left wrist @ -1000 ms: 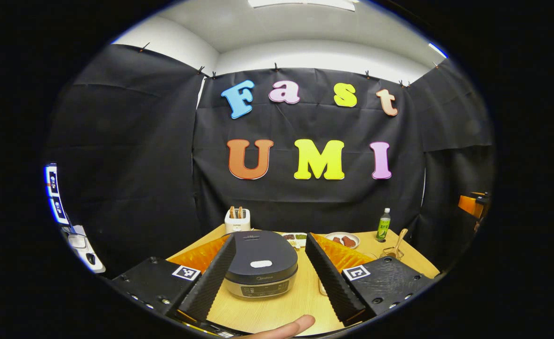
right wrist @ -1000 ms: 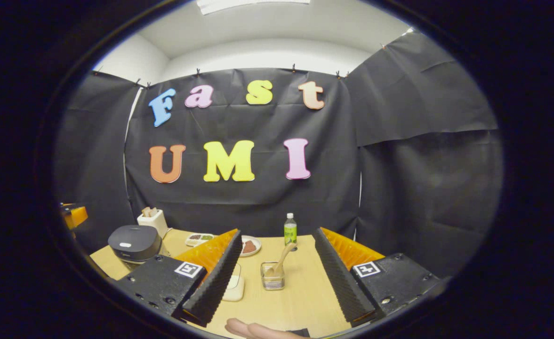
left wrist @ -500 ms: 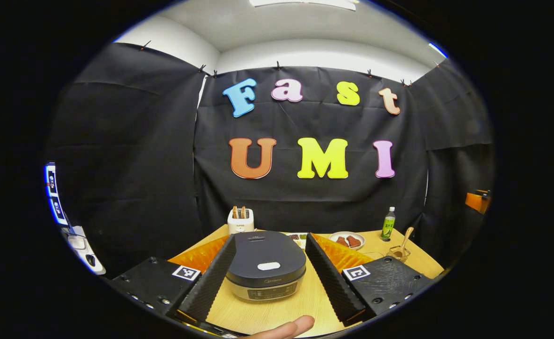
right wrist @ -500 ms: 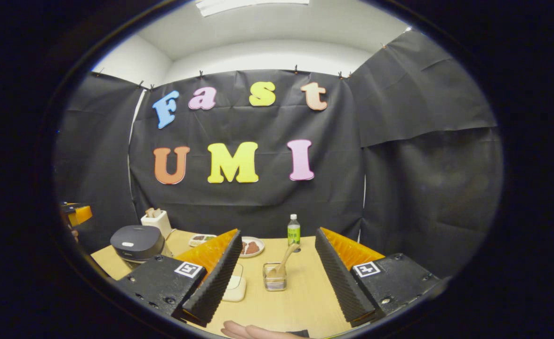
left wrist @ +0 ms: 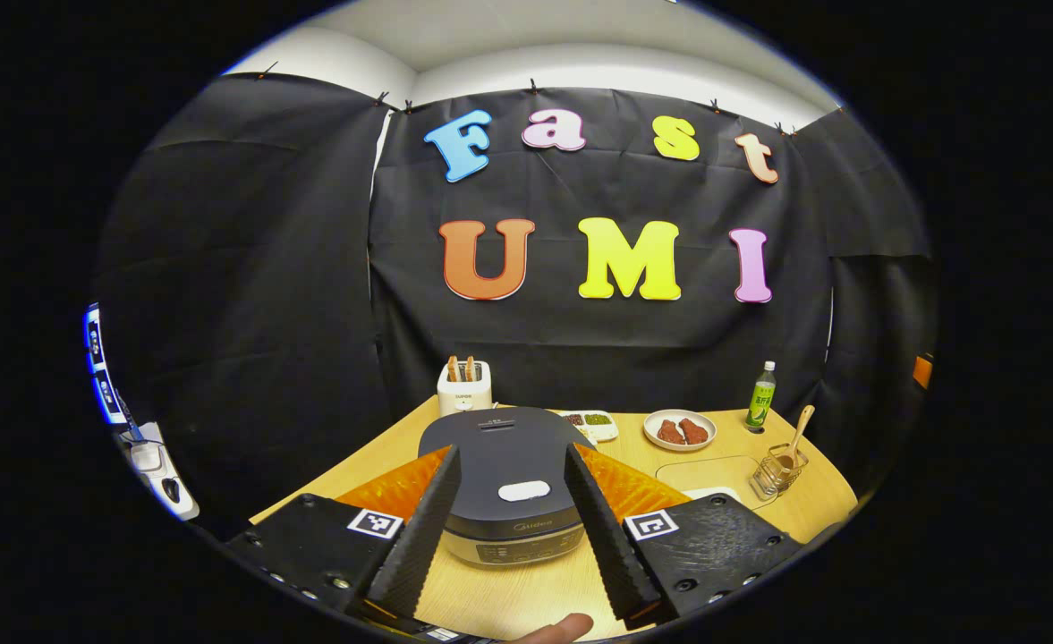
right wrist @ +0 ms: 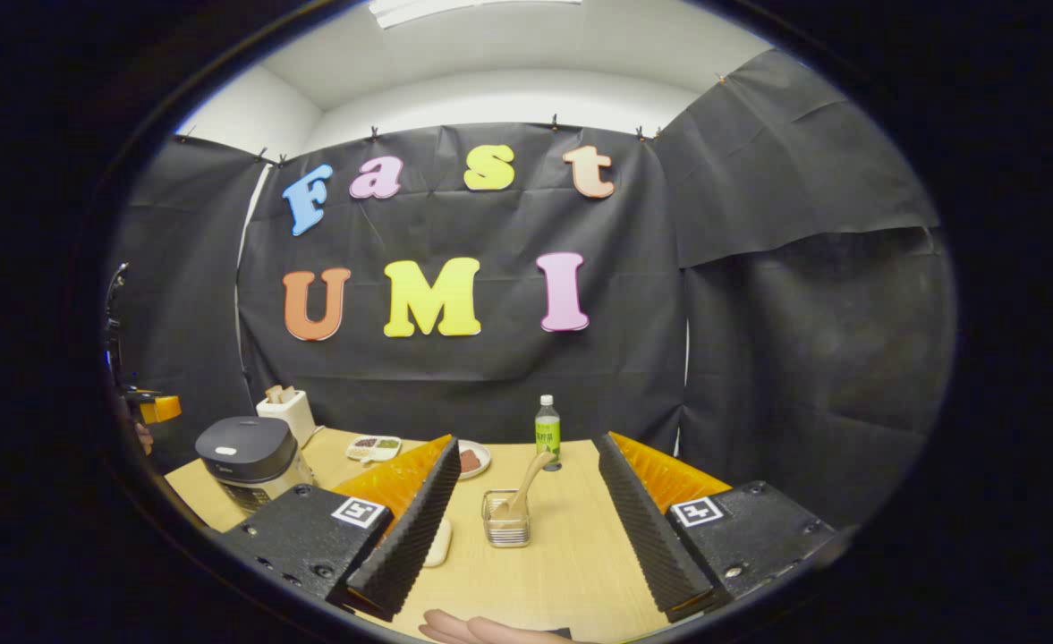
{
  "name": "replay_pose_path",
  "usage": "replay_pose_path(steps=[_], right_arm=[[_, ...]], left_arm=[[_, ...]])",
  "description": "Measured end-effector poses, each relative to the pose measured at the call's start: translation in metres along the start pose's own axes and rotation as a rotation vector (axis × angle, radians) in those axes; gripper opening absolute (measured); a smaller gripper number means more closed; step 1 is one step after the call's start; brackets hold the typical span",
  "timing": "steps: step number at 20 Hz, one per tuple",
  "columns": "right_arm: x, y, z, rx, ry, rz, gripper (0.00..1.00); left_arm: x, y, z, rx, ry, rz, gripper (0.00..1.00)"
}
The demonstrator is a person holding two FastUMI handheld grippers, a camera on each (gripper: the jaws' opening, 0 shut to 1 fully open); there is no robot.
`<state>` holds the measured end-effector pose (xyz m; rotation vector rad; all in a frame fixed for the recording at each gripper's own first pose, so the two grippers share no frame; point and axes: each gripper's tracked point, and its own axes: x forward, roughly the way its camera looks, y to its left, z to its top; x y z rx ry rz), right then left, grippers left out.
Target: Close the left gripper, press the button to open the rice cooker; take a wooden spoon from the chopstick holder with the right hand, scoop a spoonful of rice and pour it into the rice cooker, then put the wooden spoon back into the chopstick holder.
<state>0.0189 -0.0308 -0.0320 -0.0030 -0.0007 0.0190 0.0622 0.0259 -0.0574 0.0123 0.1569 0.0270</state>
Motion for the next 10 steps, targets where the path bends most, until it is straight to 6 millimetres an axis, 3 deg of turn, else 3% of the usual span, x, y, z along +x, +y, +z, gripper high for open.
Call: replay_pose_path(steps=[2,4,6,7,10], right_arm=[[0.004,0.001,0.000,-0.018,-0.034,0.023,1.00],[0.011,-0.007,-0.014,-0.043,-0.031,0.019,1.00],[0.016,-0.013,-0.025,-0.042,-0.010,0.019,1.00],[0.018,-0.018,-0.027,-0.040,-0.005,0.017,1.00],[0.024,-0.024,-0.037,-0.036,-0.002,0.033,1.00]], left_arm=[[0.012,-0.010,-0.009,-0.019,0.040,-0.043,0.72],[0.029,-0.012,-0.017,-0.026,0.082,-0.065,0.70],[0.039,-0.010,-0.031,-0.044,0.135,-0.054,0.31],[0.046,-0.009,-0.037,-0.054,0.162,-0.043,0.25],[0.061,-0.009,-0.055,-0.061,0.232,-0.024,0.26]])
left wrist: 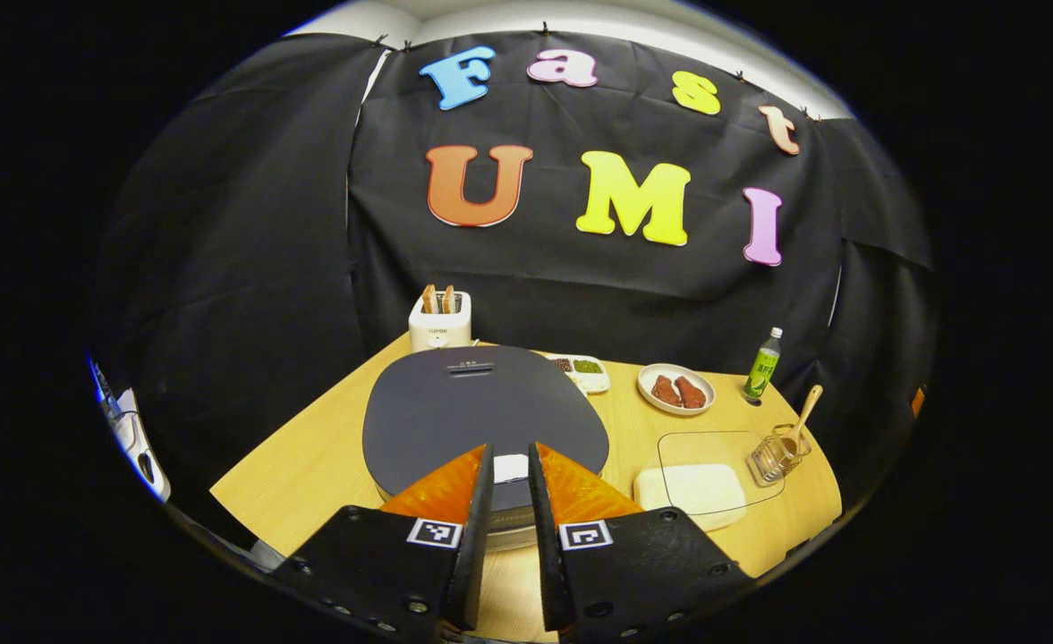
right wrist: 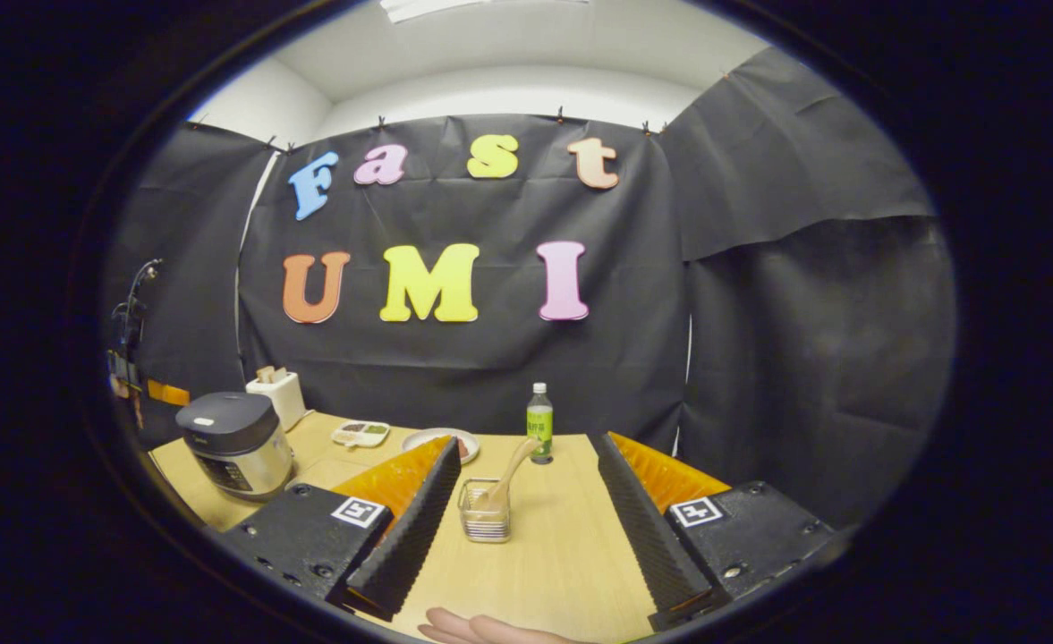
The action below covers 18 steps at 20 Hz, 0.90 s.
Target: Close the left gripper, press the button to open the rice cooker; take a wooden spoon from the chopstick holder with the right hand, scoop a spoonful of rice and pour it into the rice cooker, then put the wooden spoon back into the chopstick holder.
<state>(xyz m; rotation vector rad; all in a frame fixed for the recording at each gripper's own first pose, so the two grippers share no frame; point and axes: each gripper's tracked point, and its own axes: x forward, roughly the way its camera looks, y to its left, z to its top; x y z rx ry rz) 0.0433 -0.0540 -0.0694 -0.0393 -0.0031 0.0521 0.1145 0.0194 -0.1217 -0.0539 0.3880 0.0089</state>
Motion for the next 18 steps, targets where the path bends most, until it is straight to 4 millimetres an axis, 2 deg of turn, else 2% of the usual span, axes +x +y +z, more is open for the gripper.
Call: replay_pose_path(steps=[1,2,4,8,12,13,15,18], right_arm=[[0.002,-0.001,-0.003,0.004,0.003,0.009,1.00],[0.003,-0.003,-0.007,0.004,0.003,0.015,1.00],[0.007,-0.005,-0.012,-0.012,-0.004,0.015,1.00],[0.011,-0.009,-0.028,-0.038,-0.005,0.006,1.00],[0.019,-0.015,-0.058,-0.011,0.064,0.009,1.00],[0.021,-0.018,-0.062,0.001,0.074,0.003,1.00],[0.027,-0.023,-0.065,0.013,0.081,-0.015,1.00],[0.029,-0.020,-0.067,0.016,0.087,-0.019,1.00]], left_arm=[[-0.003,0.004,0.000,0.005,0.005,0.014,0.26],[0.007,0.008,-0.006,-0.014,0.024,0.045,0.00],[0.019,0.011,-0.014,-0.033,0.070,0.061,0.00],[0.034,0.009,-0.018,-0.058,0.086,0.059,0.00],[0.034,0.010,-0.026,-0.076,0.135,0.049,0.00],[0.029,0.008,-0.028,-0.102,0.164,0.045,0.00],[0.034,0.005,-0.026,-0.129,0.151,0.039,0.01],[0.033,0.009,-0.025,-0.122,0.145,0.032,0.01]])
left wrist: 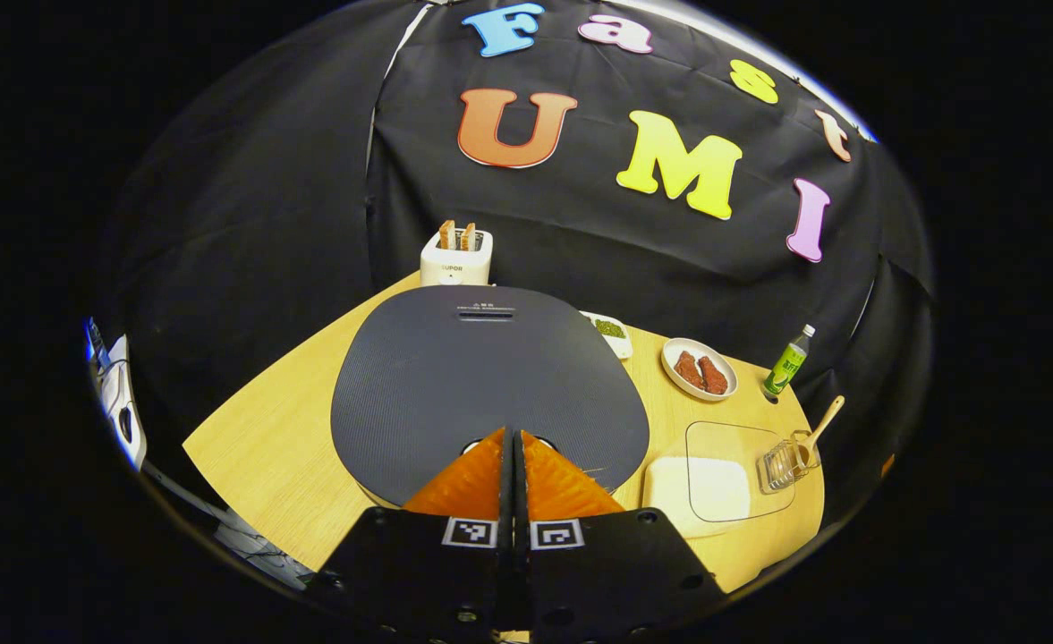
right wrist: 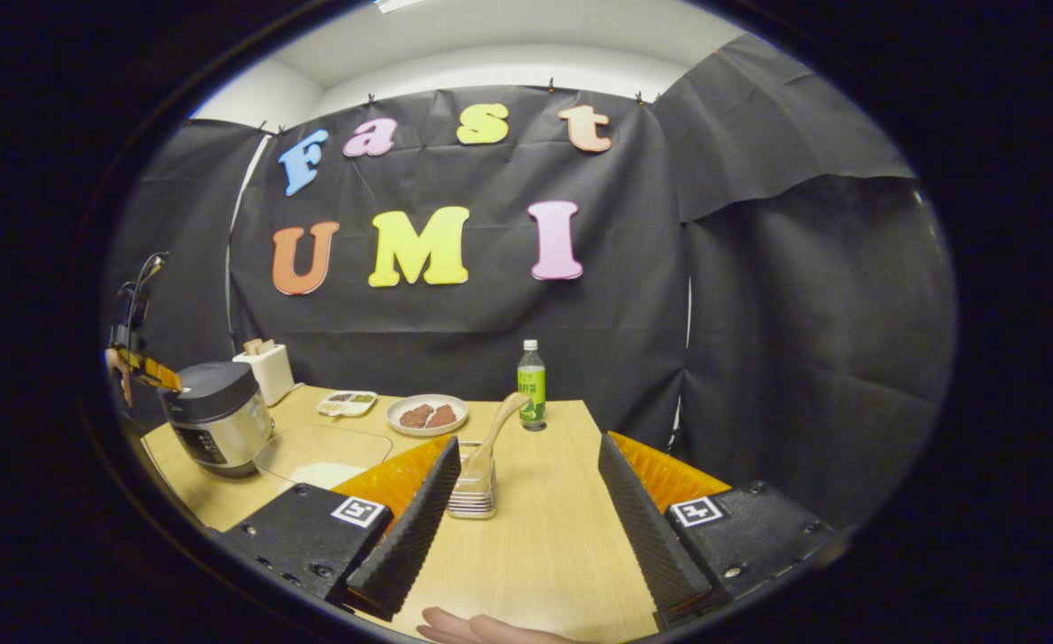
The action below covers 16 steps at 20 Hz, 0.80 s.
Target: Close the left gripper, press the button to open the rice cooker; take a wooden spoon from the chopstick holder with the right hand, scoop a spoonful of rice and pour it into the rice cooker, then put the wooden spoon back into the chopstick holder.
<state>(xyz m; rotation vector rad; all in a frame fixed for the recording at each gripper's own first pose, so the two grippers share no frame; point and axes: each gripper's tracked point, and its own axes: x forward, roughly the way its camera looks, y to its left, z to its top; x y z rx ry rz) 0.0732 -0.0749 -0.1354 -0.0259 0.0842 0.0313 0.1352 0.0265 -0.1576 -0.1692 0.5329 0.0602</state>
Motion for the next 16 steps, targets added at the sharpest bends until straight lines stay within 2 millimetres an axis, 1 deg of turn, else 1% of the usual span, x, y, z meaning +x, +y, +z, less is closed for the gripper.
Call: replay_pose_path(steps=[1,3,4,5,7,8,9,10,11,12,14,16], right_arm=[[-0.001,0.001,0.000,0.001,0.003,0.001,1.00],[-0.003,0.002,0.001,0.005,0.003,0.006,1.00],[-0.004,0.004,0.001,0.005,0.003,0.009,1.00],[-0.005,0.004,0.001,0.004,0.003,0.008,1.00],[-0.005,0.005,0.000,0.003,0.009,0.004,1.00],[-0.005,0.006,-0.001,0.005,0.014,0.005,1.00],[-0.006,0.009,-0.002,0.008,0.019,0.009,1.00],[-0.006,0.011,-0.001,0.011,0.021,0.014,1.00],[-0.007,0.013,-0.001,0.013,0.022,0.015,1.00],[-0.006,0.014,-0.001,0.015,0.020,0.016,1.00],[-0.002,0.017,-0.003,0.015,0.025,0.012,1.00],[0.003,0.021,-0.007,0.020,0.041,0.018,1.00]], left_arm=[[0.000,0.000,0.002,-0.004,-0.007,-0.004,0.01],[-0.011,-0.003,0.006,-0.016,-0.015,-0.021,0.00],[-0.018,-0.005,0.015,-0.017,-0.041,-0.036,0.00],[-0.026,-0.012,0.024,-0.015,-0.087,-0.073,0.01],[-0.065,-0.030,0.064,0.005,-0.244,-0.149,0.42],[-0.078,-0.031,0.074,0.013,-0.290,-0.155,0.62],[-0.092,-0.027,0.072,0.014,-0.297,-0.144,0.82],[-0.101,-0.025,0.073,0.016,-0.313,-0.126,0.94],[-0.109,-0.021,0.075,0.025,-0.335,-0.107,0.93],[-0.118,-0.017,0.076,0.041,-0.360,-0.082,0.79],[-0.135,-0.012,0.075,0.061,-0.394,-0.056,0.92],[-0.147,-0.008,0.073,0.061,-0.420,-0.042,0.92]])
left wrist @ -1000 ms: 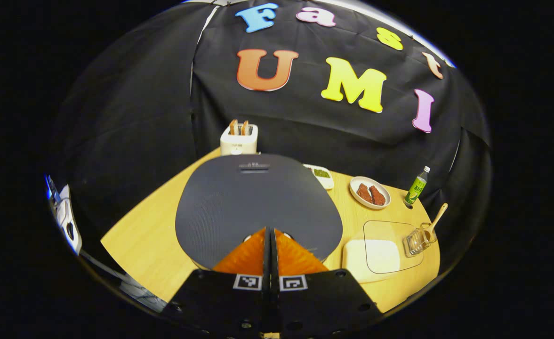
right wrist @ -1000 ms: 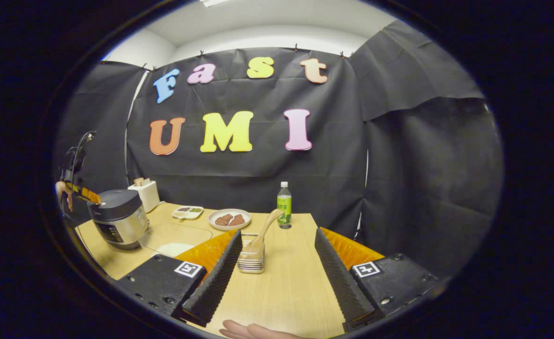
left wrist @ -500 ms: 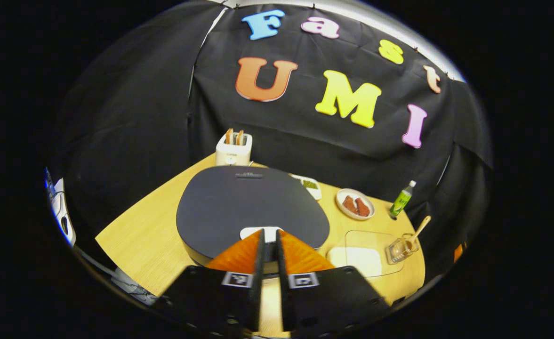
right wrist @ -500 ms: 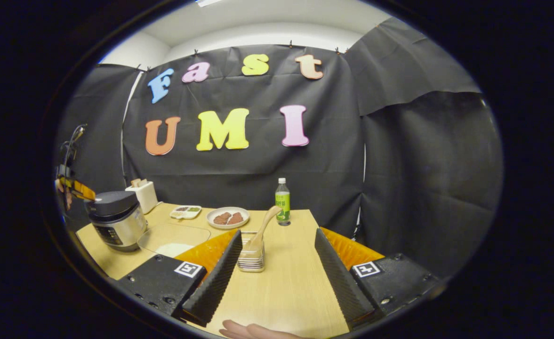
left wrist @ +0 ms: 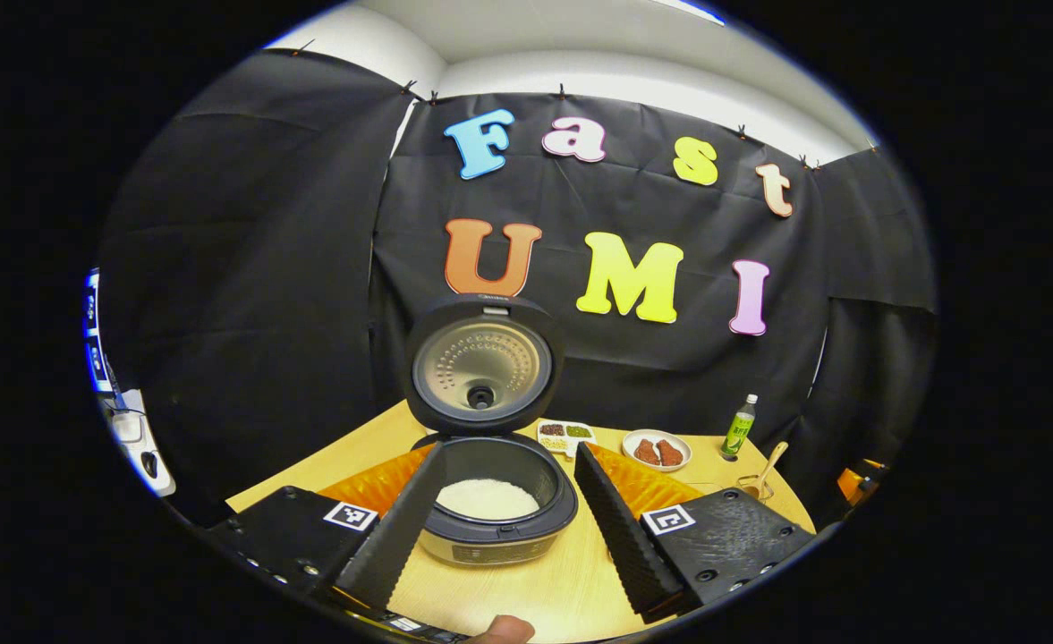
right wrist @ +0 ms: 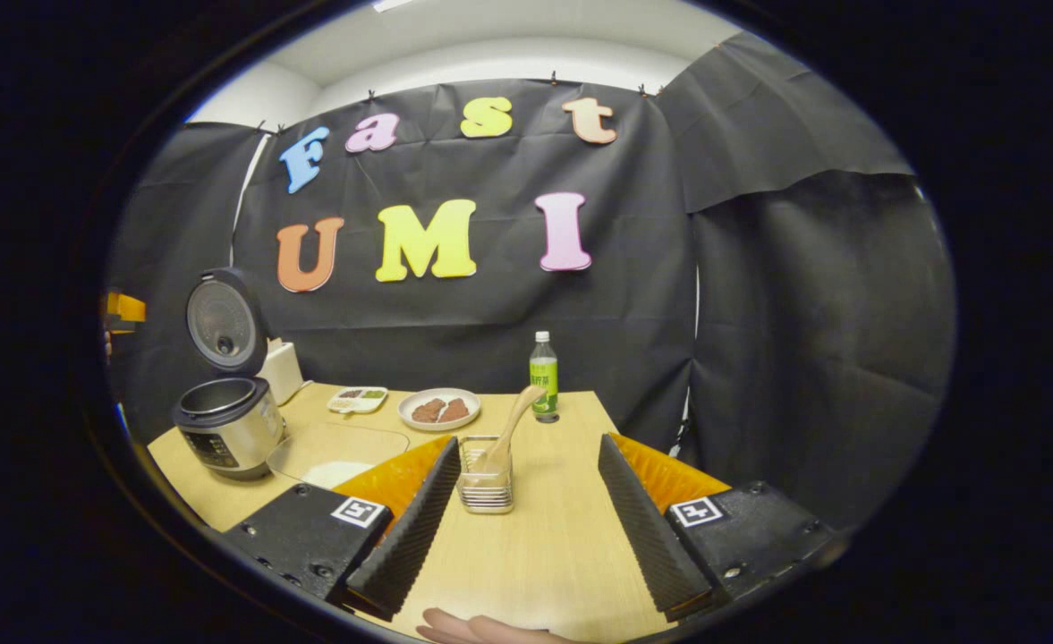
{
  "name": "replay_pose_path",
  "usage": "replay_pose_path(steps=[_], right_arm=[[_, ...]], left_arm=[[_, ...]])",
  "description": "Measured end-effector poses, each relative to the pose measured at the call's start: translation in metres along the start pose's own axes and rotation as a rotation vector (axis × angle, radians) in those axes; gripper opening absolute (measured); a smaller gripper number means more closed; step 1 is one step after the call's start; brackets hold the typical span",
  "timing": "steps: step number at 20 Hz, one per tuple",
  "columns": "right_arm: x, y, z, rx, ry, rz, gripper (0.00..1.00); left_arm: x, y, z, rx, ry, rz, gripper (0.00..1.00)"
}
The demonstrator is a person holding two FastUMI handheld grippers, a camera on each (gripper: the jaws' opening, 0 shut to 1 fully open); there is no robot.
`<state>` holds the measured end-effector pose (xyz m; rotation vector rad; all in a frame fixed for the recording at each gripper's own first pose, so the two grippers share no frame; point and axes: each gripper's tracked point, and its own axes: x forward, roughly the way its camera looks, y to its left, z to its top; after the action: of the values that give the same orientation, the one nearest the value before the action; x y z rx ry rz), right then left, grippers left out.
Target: Close the left gripper, press the button to open the rice cooker; take a wooden spoon from the chopstick holder with the right hand, scoop a spoonful of rice and pour it into the rice cooker, then put the wooden spoon back into the chopstick holder.
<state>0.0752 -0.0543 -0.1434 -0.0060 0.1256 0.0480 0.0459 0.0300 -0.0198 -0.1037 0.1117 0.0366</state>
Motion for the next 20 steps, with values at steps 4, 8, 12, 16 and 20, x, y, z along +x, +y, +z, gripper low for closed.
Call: replay_pose_path(steps=[4,8,12,16,20], right_arm=[[0.021,0.005,-0.001,0.022,0.008,0.013,1.00],[0.057,0.011,-0.008,0.056,0.021,0.034,1.00],[0.109,0.017,-0.019,0.108,0.020,0.060,1.00],[0.164,0.010,-0.041,0.057,0.075,0.040,1.00],[0.205,0.013,-0.050,0.116,0.112,0.070,0.88]], left_arm=[[-0.020,0.010,-0.001,0.016,-0.037,0.024,0.92],[-0.041,0.011,-0.015,0.056,-0.055,0.042,0.92],[-0.061,0.015,-0.022,0.108,-0.108,0.072,0.92],[-0.076,0.007,-0.026,0.168,-0.157,0.089,0.92],[-0.083,0.000,-0.036,0.186,-0.157,0.082,0.92]])
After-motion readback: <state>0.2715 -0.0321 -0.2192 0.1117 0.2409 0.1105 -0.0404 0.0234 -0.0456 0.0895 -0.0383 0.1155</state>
